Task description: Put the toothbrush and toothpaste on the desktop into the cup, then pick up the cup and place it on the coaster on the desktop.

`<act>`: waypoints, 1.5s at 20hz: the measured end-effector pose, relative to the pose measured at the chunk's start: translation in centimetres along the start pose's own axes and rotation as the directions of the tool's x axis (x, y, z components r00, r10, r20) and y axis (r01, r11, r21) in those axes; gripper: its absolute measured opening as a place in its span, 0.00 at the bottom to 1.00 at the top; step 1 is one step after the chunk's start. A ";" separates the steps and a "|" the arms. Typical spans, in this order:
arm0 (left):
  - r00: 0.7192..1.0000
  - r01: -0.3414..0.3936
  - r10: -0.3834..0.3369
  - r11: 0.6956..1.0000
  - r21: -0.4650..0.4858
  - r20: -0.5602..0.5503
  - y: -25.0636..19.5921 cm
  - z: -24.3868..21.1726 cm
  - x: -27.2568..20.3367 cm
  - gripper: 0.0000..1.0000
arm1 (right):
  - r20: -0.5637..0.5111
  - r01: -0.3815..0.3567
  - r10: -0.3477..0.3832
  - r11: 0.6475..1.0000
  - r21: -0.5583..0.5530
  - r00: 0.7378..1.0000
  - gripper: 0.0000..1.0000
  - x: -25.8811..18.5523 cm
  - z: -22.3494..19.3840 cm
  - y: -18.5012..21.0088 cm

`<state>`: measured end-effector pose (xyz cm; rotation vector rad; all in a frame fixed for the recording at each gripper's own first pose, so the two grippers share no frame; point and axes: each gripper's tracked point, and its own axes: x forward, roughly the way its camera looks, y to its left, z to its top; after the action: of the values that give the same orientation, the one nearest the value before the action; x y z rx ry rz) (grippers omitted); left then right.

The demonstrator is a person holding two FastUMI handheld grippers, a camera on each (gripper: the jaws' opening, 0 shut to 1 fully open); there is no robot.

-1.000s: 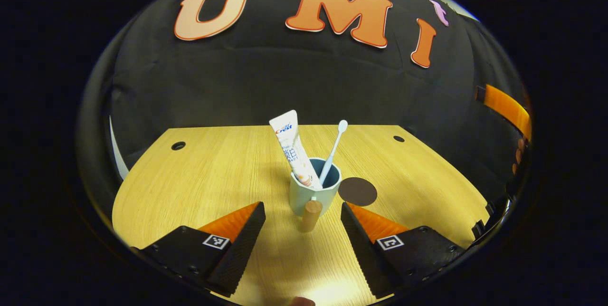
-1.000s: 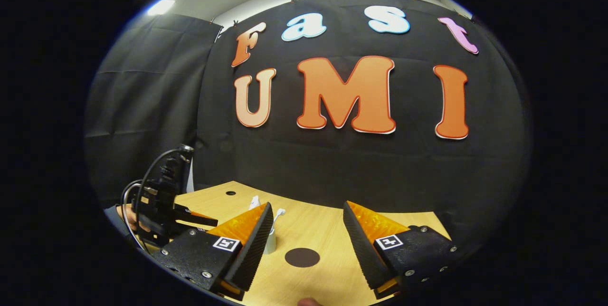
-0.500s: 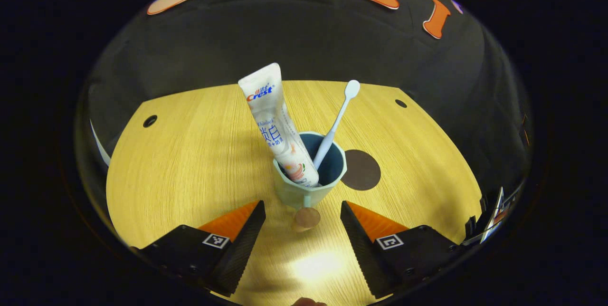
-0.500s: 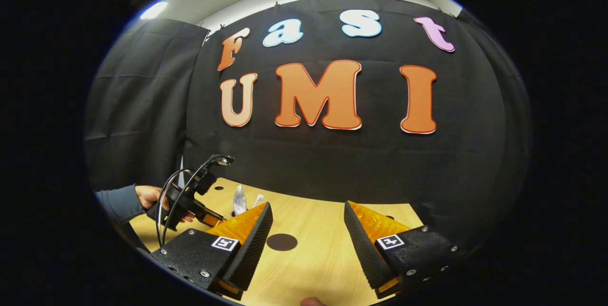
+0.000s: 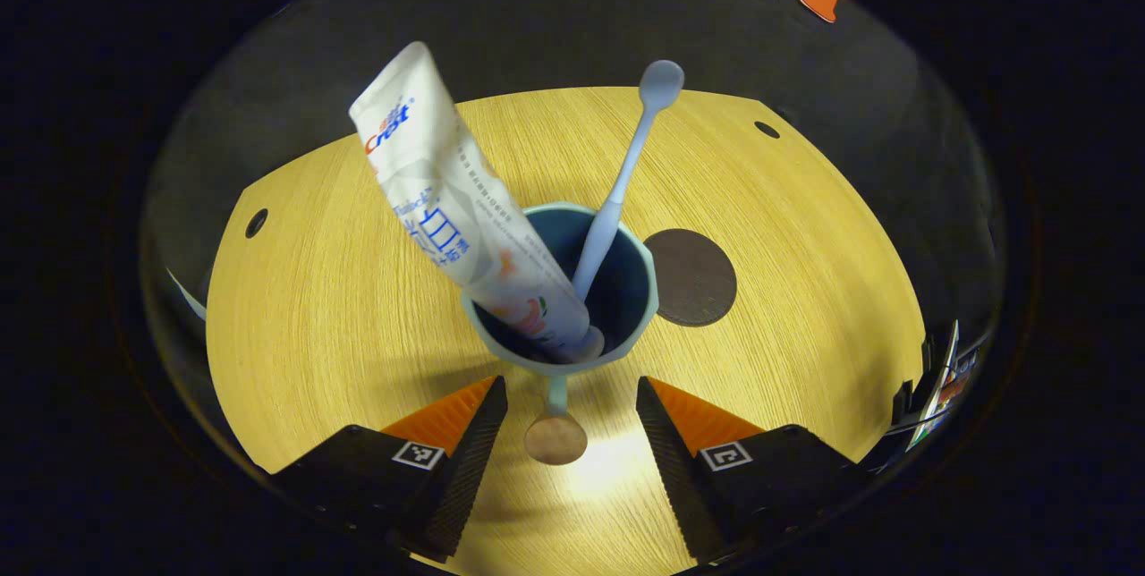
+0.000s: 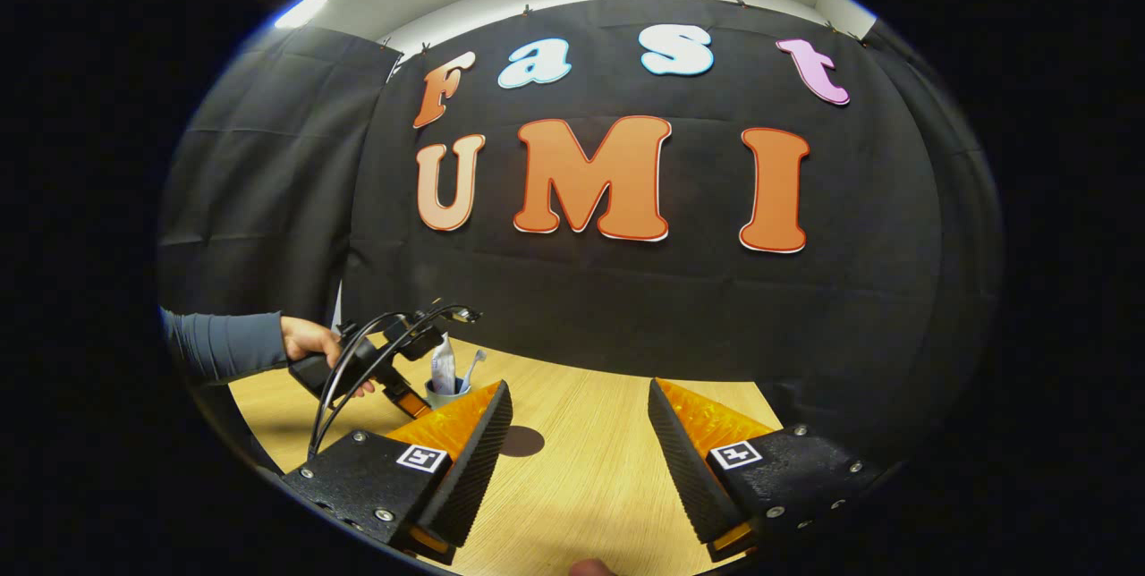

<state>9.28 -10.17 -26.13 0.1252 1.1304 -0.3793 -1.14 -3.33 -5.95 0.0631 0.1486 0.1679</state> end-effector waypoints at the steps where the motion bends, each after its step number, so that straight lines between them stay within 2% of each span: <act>1: 1.000 -0.018 0.018 1.000 -0.003 -0.006 0.2 0.3 0.2 0.82 | -0.004 -0.005 0.005 1.000 -0.001 1.000 0.92 -0.1 -0.3 0.2; 2: 0.999 -0.033 0.032 0.999 -0.010 -0.012 0.3 0.0 0.9 0.77 | -0.007 -0.010 0.010 1.000 -0.002 1.000 0.92 -0.1 -0.6 0.4; 3: 0.999 -0.045 0.045 0.999 -0.022 -0.022 0.7 -0.1 1.1 0.65 | -0.010 -0.008 0.008 1.000 -0.001 1.000 0.92 -0.2 -0.7 0.4; 4: 0.999 -0.043 0.042 0.998 -0.041 -0.027 0.6 -0.4 1.2 0.57 | -0.014 -0.012 0.012 1.000 0.001 1.000 0.92 -0.1 -1.0 0.6; 6: 0.999 -0.052 0.051 0.997 -0.064 -0.018 0.5 -0.5 0.6 0.32 | -0.030 -0.026 0.026 0.999 0.022 0.999 0.93 -0.1 -1.9 0.9; 7: 0.998 -0.058 0.057 0.996 -0.072 -0.016 0.3 -0.4 0.9 0.28 | -0.039 -0.031 0.033 0.999 0.036 0.999 0.93 0.0 -2.4 1.0; 15: 0.998 -0.057 0.061 0.992 -0.114 0.034 -0.5 0.5 1.3 0.25 | -0.075 -0.005 0.014 0.991 0.131 0.997 0.93 0.2 -3.9 0.1; 20: 0.994 -0.069 0.075 0.995 -0.073 0.078 0.0 1.1 1.3 0.25 | -0.066 0.025 -0.017 0.990 0.137 0.998 0.93 -0.2 -3.7 -1.0; 25: 0.992 -0.042 0.046 0.998 -0.039 0.115 -0.1 1.6 1.5 0.25 | -0.056 0.070 -0.064 0.991 0.112 0.996 0.93 -0.5 -4.0 -2.2; 30: 0.995 0.003 -0.001 1.000 -0.024 0.102 -0.2 1.3 1.7 0.25 | -0.052 0.086 -0.081 0.990 0.112 0.995 0.93 -1.6 -4.7 -2.3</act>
<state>11.00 -11.16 -27.11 0.0826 1.0340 -0.3699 -3.08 -5.67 -10.56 0.1667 0.2077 0.0773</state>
